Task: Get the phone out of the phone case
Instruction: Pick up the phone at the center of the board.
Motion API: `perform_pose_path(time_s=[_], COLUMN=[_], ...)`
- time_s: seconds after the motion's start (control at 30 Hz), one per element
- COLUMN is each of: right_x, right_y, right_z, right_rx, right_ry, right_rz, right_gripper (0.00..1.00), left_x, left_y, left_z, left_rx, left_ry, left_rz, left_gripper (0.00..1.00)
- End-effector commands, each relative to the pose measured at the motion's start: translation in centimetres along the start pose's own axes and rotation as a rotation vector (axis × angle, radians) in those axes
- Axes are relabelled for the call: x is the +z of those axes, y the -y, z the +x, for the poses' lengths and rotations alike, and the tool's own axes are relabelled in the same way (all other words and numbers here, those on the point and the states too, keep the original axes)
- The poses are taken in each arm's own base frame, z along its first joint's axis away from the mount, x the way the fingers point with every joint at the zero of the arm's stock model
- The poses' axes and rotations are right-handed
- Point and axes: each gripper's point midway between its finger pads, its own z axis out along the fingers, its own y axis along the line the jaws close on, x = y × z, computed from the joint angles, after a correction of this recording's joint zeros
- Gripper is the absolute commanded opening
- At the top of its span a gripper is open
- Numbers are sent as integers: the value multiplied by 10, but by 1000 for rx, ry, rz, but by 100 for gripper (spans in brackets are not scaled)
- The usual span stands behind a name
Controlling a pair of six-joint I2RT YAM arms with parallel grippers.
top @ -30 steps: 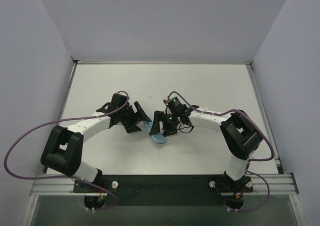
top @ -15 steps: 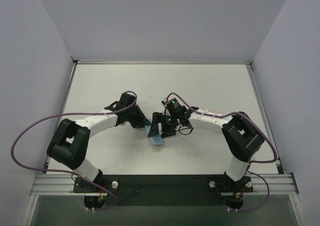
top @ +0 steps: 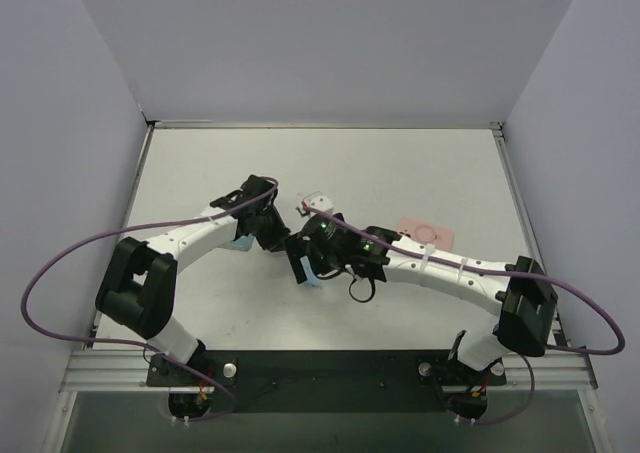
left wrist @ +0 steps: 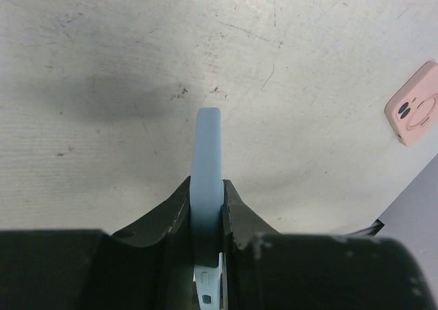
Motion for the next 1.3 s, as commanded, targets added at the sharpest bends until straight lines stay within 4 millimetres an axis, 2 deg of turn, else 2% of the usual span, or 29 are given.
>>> perform_pose_path(time_s=[0.0, 0.07, 0.1, 0.2, 0.33, 0.47, 0.7, 0.9, 0.97, 1.03, 1.13, 1.17, 1.2, 1.23, 1.27], right_x=[-8, -3, -2, 5, 14, 20, 28, 32, 33, 31, 24, 22, 19, 15, 12], right_y=[23, 17, 12, 3, 2, 3, 3, 2, 2, 4, 8, 9, 11, 14, 15], right_z=[-6, -8, -8, -10, -10, -9, -2, 5, 7, 5, -3, -4, -7, -13, -15], right_rx=[-242, -270, -292, -313, -316, -323, -325, -322, -324, -318, -297, -291, -276, -241, -225], right_ry=[45, 49, 51, 52, 50, 42, 21, 2, -1, 6, 26, 28, 32, 36, 40], right_rz=[269, 284, 283, 282, 303, 323, 327, 319, 326, 334, 337, 332, 326, 304, 291], right_gripper=[94, 90, 88, 83, 77, 62, 45, 19, 0, 0, 0, 0, 0, 0, 0], left_x=[-29, -30, -38, -38, -38, -41, -46, -48, -49, -51, -53, -54, -57, -56, -65], left_y=[11, 10, 12, 17, 21, 21, 23, 25, 29, 35, 47, 55, 61, 61, 76], left_z=[-9, -8, -9, -3, 2, 3, 1, 2, 2, 3, 5, 4, 6, 8, 5], left_rx=[-102, -103, -97, -90, -96, -101, -107, -114, -105, -89, -45, -13, -1, 13, 50], left_ry=[20, -5, -13, -41, -43, -41, -31, -37, -35, -47, -62, -55, -68, -73, -61], left_rz=[-145, -211, -242, -253, -232, -231, -236, -223, -205, -168, -88, -42, -3, 21, 115], left_gripper=[0, 0, 0, 0, 0, 0, 0, 0, 0, 0, 30, 63, 79, 81, 95])
